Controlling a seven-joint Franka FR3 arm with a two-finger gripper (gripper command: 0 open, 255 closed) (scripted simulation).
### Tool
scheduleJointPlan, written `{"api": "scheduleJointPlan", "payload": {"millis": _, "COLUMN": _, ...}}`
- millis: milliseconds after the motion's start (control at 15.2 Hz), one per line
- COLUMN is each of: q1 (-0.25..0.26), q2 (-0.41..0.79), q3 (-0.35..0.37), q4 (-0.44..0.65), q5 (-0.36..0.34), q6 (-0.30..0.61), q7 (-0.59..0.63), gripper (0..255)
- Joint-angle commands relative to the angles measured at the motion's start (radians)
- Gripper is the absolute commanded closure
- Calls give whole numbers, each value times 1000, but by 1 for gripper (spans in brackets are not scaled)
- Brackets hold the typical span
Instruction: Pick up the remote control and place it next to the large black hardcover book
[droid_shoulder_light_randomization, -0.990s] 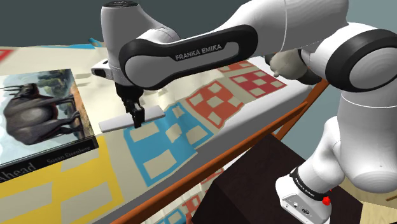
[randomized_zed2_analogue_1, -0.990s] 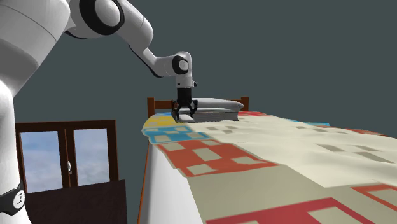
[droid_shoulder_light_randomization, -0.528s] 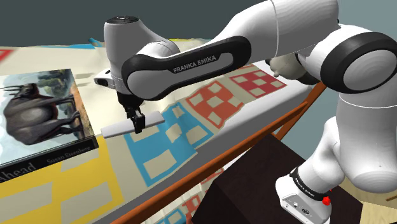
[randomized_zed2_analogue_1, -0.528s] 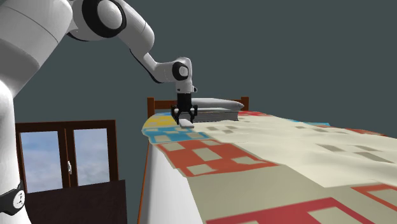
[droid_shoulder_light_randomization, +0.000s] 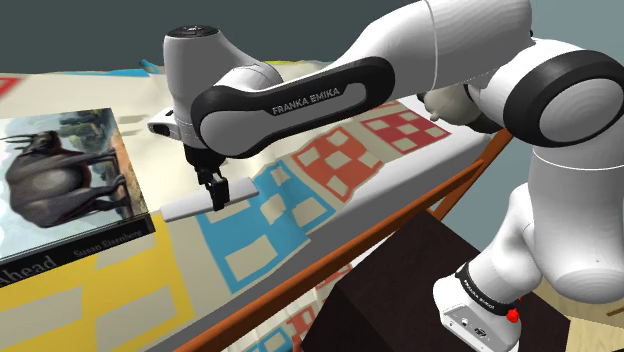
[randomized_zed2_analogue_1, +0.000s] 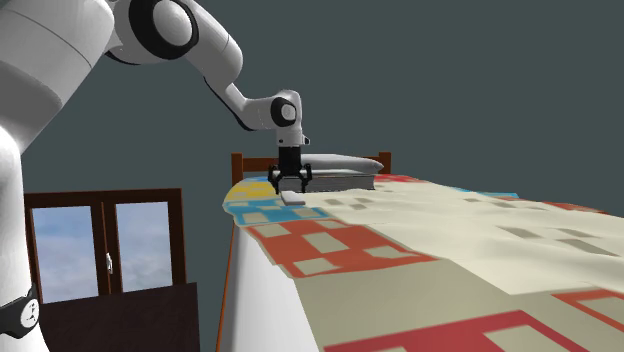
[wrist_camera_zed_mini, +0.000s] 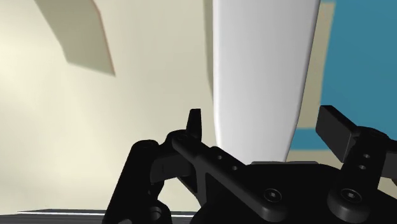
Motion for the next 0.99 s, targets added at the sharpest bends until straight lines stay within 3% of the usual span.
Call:
{"api": "scheduleJointPlan", "payload": {"millis": 0, "q1": 0, "q2": 0, "q3": 0, "q4": 0, "q5": 0, "q6": 0, "q7": 0, "gripper": 0}}
{"api": "scheduleJointPlan", "payload": {"millis": 132, "q1": 0, "q2": 0, "q3": 0, "q4": 0, "q5": 0, "q6": 0, "q7": 0, "gripper": 0}}
{"api": "scheduleJointPlan", "payload": {"millis": 396, "q1": 0, "q2": -42, "q3": 4, "q4": 64, "q5": 7, "q6": -105, "q7": -5, "gripper": 0}}
{"api": "scheduleJointPlan", "payload": {"millis": 924, "q1": 0, "q2": -42, "q3": 4, "q4": 64, "q5": 7, "q6": -105, "q7": -5, "gripper": 0}}
